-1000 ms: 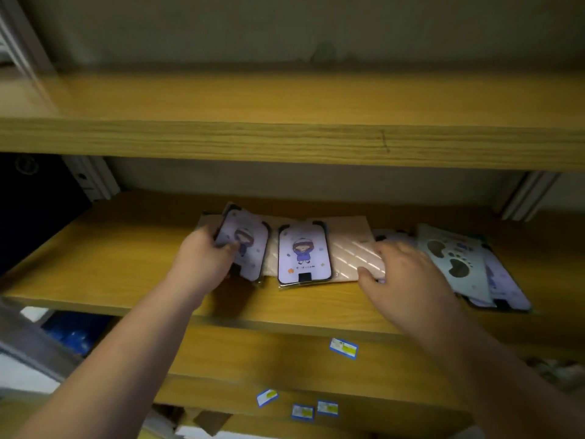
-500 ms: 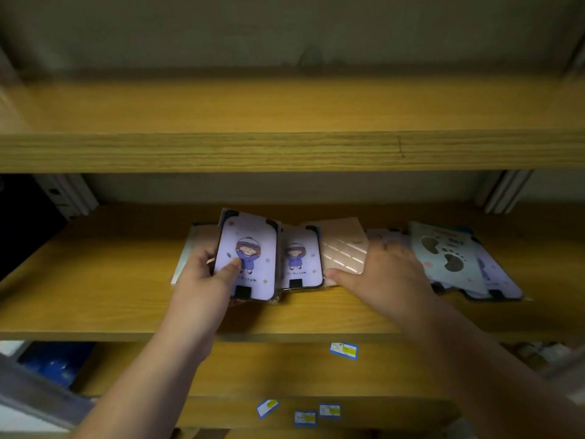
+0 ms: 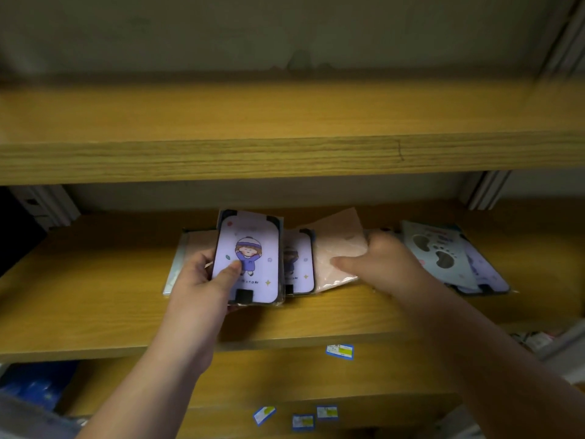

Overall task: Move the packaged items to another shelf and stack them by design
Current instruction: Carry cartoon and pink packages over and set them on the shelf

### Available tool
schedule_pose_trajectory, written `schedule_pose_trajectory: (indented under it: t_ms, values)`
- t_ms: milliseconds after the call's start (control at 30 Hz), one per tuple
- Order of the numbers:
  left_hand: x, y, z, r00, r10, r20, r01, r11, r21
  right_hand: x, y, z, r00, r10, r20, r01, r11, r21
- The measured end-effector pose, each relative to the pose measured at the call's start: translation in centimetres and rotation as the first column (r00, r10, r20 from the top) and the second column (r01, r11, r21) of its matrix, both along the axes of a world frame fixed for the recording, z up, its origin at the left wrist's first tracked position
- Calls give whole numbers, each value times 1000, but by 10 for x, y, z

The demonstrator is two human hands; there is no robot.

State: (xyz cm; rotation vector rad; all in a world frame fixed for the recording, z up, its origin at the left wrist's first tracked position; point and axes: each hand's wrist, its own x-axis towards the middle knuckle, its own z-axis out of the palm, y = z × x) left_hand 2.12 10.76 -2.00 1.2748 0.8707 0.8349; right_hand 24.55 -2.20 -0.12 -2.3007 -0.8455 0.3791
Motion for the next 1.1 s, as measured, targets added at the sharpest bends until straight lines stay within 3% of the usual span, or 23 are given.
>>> schedule_pose_trajectory:
  t_ms: [133,233,300,567,900,1100]
  values:
    - [3,0,-1,999,-23,33,24,999,-35,4,-2,-2,976,-40,-214,77,983,166]
    - [9,-4,0,998,-32,54,35,998,-59,9,-10,-2,876,-130,-464,276,925,262]
    - [13,-9,2,997,-40,63,44,996,-72,16,-22,1,827,-160,-538,373,873,315]
    - [39,-49,16,989,-97,116,112,985,-130,27,-104,13,776,-62,-627,487,690,535]
    - [71,-140,25,984,-147,105,158,982,-107,34,-207,16,696,56,-716,509,665,547]
    - [82,-221,28,987,-130,92,141,982,-125,39,-285,13,708,85,-701,428,738,522]
